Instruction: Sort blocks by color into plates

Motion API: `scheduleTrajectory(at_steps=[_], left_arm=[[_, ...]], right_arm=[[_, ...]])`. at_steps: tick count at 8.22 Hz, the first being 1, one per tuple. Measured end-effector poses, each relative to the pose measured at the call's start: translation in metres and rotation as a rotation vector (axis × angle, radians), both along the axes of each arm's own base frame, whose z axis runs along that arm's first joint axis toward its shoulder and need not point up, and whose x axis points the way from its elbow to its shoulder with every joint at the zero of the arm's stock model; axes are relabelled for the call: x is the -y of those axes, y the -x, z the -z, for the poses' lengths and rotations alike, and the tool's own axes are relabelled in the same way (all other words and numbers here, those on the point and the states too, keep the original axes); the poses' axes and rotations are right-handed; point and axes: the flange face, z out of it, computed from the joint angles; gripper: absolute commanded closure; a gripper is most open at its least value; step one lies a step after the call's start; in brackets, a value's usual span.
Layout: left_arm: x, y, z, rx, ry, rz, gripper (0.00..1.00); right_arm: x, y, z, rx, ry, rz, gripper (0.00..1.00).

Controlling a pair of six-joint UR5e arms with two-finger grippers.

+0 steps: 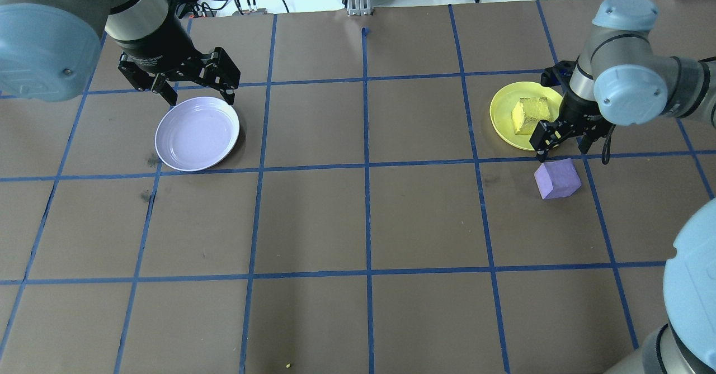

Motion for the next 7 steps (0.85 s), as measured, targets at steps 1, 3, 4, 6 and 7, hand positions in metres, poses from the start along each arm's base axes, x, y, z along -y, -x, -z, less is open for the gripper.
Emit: scheduleTrajectory(at_steps=[1,3,4,6,7], left_arm=[[0.000,0.000,0.000,0.000,0.001,0.000,0.00],[0.001,0.000,0.001,0.000,0.001,0.000,0.00],[0.001,0.000,0.001,0.001,0.001,0.000,0.00],[0.001,0.000,0.002,0.002,0.000,-0.001,0.00],[0.001,0.000,0.003,0.002,-0.001,-0.001,0.00]], right_arm=[[-0.014,0.007,0.013,0.010,-0.028,0.005,0.00],[-0.033,0.010,0.032,0.028,-0.077,0.012,0.52],[-0.037,0.010,0.036,0.031,-0.089,0.014,0.86],[-0.039,0.010,0.037,0.029,-0.094,0.019,0.97],[-0.040,0.010,0.036,0.028,-0.093,0.025,0.97]])
